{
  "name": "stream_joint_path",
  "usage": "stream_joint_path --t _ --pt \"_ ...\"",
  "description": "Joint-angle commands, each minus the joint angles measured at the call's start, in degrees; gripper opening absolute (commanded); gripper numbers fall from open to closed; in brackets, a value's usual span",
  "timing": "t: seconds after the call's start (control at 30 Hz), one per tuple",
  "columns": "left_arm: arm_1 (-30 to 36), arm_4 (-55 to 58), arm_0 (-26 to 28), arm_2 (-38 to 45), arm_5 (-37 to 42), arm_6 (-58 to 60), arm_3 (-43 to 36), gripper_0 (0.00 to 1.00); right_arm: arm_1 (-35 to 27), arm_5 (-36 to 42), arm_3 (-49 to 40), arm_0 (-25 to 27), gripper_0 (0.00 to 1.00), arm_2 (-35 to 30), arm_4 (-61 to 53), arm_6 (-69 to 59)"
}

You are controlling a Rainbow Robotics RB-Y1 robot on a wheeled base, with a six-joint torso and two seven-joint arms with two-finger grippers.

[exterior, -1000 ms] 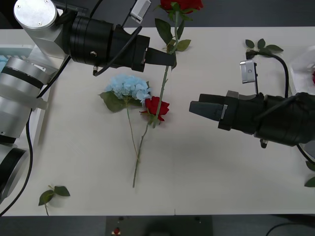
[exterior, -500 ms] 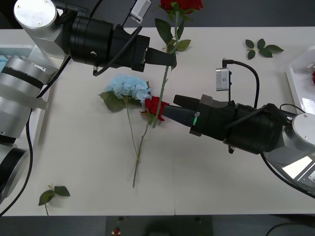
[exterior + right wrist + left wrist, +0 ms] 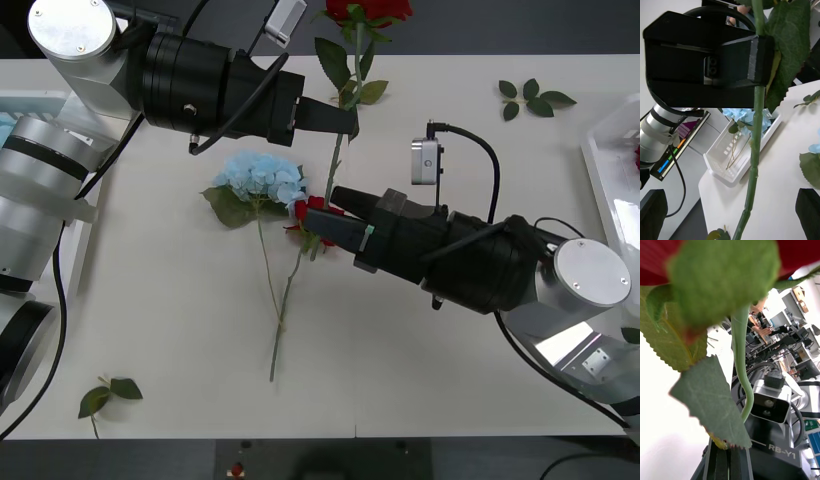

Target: Put the red flowers into the right box and the blue flowers into the left box

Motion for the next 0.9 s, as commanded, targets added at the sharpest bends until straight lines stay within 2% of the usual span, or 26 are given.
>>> stream_joint_path --t 0.03,0.13,0.23,0.3,0.43,0.47,0.5,0.57,0.7,0.9 --pt "0.19 0.49 -2.25 0.43 0.26 -1.97 -1.7 0.0 2.45 0.64 1.44 -2.33 1.0 -0.48 1.19 1.63" --pt "0.19 0.49 -2.25 0.43 0.26 -1.97 -1.7 0.0 3.95 0.82 2.68 -3.21 0.99 -0.4 2.25 1.63" --pt "0.19 0.49 -2.25 0.43 0.26 -1.97 -1.7 0.0 4.91 0.82 3.29 -3.82 0.88 -0.48 2.33 1.63" --pt "0.19 0.49 -2.25 0.43 0.26 -1.97 -1.7 0.0 5.18 0.73 3.38 -4.18 0.75 -0.48 2.25 1.54" --pt "0.19 0.49 -2.25 0.43 0.26 -1.97 -1.7 0.0 4.74 0.64 3.38 -4.35 0.37 -0.48 2.25 1.36" --pt "0.19 0.49 -2.25 0.43 0.26 -1.97 -1.7 0.0 4.65 0.64 3.29 -4.35 0.31 -0.4 2.33 1.36" --pt "0.19 0.49 -2.25 0.43 0.26 -1.97 -1.7 0.0 4.47 0.73 3.38 -4.26 0.2 -0.4 2.25 1.36" --pt "0.19 0.49 -2.25 0.43 0.26 -1.97 -1.7 0.0 4.12 0.82 3.38 -4.35 0.1 -0.4 2.25 1.27" --pt "0.19 0.49 -2.25 0.43 0.26 -1.97 -1.7 0.0 3.59 0.91 3.38 -4.26 0.01 -0.4 2.16 1.1" --pt "0.19 0.49 -2.25 0.43 0.26 -1.97 -1.7 0.0 2.36 1.35 3.38 -4.18 0.0 -0.48 1.98 1.1"
